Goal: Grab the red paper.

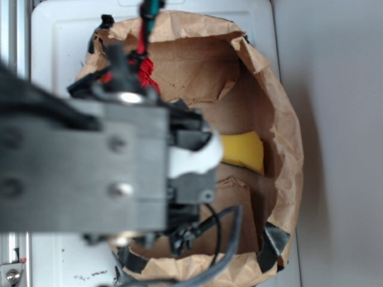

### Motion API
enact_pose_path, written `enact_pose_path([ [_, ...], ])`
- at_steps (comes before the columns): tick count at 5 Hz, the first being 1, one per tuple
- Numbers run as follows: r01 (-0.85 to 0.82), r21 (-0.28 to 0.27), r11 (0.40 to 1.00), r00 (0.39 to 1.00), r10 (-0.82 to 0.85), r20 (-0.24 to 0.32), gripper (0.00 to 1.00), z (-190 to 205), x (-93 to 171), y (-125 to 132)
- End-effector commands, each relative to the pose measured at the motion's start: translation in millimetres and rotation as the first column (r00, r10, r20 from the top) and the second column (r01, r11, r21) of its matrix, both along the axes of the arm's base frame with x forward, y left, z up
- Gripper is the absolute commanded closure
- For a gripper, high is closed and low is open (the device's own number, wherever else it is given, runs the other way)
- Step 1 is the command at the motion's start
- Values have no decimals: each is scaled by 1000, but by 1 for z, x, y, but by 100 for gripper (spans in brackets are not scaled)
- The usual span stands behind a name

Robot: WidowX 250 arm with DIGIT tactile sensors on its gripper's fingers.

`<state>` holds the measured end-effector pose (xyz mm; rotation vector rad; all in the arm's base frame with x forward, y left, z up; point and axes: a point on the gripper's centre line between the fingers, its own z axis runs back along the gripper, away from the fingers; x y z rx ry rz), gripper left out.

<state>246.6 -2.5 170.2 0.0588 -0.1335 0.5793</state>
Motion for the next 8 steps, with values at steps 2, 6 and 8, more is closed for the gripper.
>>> enact_pose_path([
  [2,60,62,996,993,-66,102,0,-14,25,30],
  [6,474,76,877,880,-476,0,0,-33,30,42],
  [8,474,76,877,880,-476,0,0,-33,30,42],
])
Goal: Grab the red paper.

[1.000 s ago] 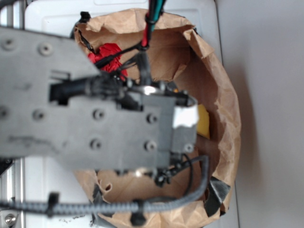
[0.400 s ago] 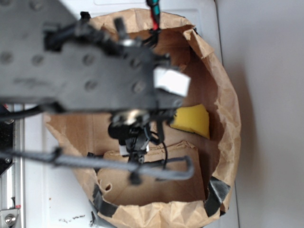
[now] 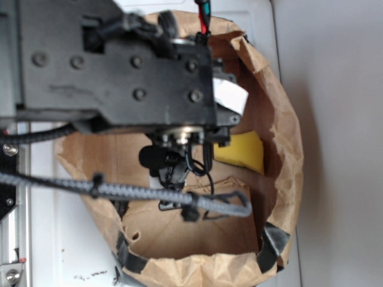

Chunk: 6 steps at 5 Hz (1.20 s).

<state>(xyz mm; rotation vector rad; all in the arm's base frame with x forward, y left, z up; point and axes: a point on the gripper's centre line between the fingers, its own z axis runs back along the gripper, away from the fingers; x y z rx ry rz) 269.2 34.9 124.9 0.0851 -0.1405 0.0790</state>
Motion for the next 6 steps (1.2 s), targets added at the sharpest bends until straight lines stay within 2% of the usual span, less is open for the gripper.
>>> enact_pose_path([
  [1,0,6,1000,999,-1,40,0,12,7,5],
  [2,0,6,1000,999,-1,40,0,12,7,5],
  [3,2,16,1000,1000,-3,28,0,2,10,19],
  [6,40,66,997,999,-42,33,0,-11,-4,53],
])
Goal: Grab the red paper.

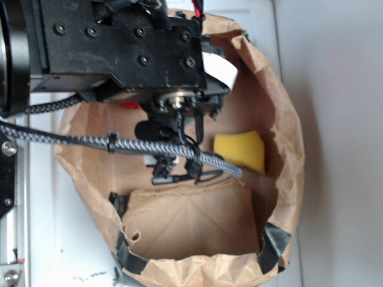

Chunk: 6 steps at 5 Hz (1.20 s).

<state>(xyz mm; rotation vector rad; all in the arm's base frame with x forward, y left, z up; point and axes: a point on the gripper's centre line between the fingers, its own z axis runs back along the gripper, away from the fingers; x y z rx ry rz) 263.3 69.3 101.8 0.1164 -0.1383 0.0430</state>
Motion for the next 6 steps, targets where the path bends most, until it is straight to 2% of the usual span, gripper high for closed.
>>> enact_pose_path([
  [1,21,56,998,998,-24,52,0,7,-4,23],
  [3,13,112,994,996,-23,81,0,-8,0,34],
  [5,-19,128,992,995,6,100,0,-19,15,34],
  [6,-21,160,987,995,5,102,0,-29,18,35],
])
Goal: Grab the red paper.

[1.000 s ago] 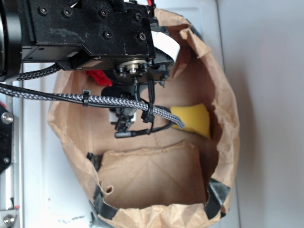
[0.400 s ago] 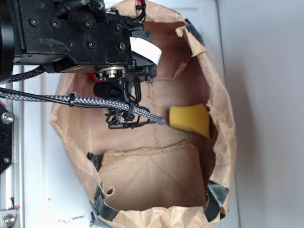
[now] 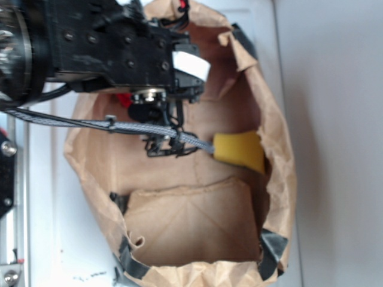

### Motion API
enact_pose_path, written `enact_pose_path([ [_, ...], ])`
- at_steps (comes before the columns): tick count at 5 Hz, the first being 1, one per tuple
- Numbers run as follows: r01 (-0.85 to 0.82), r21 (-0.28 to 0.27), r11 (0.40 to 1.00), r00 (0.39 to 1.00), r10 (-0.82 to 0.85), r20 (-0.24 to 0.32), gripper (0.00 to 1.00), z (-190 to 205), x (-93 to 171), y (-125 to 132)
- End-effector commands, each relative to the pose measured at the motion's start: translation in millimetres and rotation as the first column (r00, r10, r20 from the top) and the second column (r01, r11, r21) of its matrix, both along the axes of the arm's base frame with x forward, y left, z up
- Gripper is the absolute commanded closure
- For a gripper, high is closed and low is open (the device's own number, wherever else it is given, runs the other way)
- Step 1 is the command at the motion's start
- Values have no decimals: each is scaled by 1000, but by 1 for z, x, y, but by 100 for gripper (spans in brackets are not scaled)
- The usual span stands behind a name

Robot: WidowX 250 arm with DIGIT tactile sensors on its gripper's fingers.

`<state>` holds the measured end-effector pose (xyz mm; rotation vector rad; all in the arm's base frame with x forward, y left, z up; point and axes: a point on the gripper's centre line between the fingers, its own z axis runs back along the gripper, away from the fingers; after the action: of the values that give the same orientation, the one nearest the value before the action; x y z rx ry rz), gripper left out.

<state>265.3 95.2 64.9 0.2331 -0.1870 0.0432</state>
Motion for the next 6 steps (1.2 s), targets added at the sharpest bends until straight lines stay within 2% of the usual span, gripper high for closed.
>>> enact_pose_path([
  [1,-1,89,996,999,-3,38,0,-1,11,15],
  [2,-5,130,991,999,-2,48,0,-8,10,21],
  [3,8,169,986,1000,-12,21,0,-14,0,29],
  [5,48,124,991,999,-49,4,0,1,-11,28],
  [6,51,65,997,999,-50,-8,0,20,-12,24],
])
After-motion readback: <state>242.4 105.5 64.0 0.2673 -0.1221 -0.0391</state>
